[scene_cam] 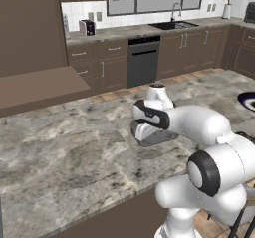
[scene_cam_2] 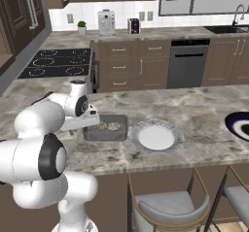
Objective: Place two dumplings into each of the tupperware containers and then place the containers in the fridge.
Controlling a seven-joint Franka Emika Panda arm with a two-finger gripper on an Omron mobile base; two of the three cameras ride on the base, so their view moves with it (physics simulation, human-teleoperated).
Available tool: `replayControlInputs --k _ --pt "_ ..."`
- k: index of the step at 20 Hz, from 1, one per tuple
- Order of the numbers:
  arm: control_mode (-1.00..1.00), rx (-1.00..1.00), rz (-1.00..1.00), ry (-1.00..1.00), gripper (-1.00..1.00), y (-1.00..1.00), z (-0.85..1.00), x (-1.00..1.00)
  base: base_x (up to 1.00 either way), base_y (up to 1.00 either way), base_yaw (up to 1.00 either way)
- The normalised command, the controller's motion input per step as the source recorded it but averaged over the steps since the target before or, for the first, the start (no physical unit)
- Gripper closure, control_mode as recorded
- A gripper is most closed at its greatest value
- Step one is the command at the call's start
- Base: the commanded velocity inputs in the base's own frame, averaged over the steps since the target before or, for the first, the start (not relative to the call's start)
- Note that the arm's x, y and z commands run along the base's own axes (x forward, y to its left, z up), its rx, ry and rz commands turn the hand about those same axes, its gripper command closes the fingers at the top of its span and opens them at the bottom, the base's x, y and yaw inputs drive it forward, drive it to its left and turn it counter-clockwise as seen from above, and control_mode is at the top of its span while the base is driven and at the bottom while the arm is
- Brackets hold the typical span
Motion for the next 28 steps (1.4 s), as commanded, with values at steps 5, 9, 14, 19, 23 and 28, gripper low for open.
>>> replayControlInputs --k 5,9,14,19,23,28 --pt "-1.0 -0.01 0.27 0.14 -1.0 0.0 0.0 0.45 0.0 0.0 0.0" --pt "-1.0 0.03 0.09 0.0 -1.0 0.0 -0.05 0.58 0.0 0.0 0.0" --pt "-1.0 0.0 0.03 -0.02 -1.0 0.0 -0.36 0.32 0.0 0.0 0.0" --pt "-1.0 0.0 0.03 0.0 -1.0 0.07 -0.43 0.27 0.0 0.0 0.0" --pt "-1.0 0.0 0.04 -0.01 -1.0 0.07 -0.29 0.09 0.0 0.0 0.0" --pt "-1.0 0.0 0.05 -0.01 -1.0 0.04 -0.27 0.0 0.0 0.0 0.0"
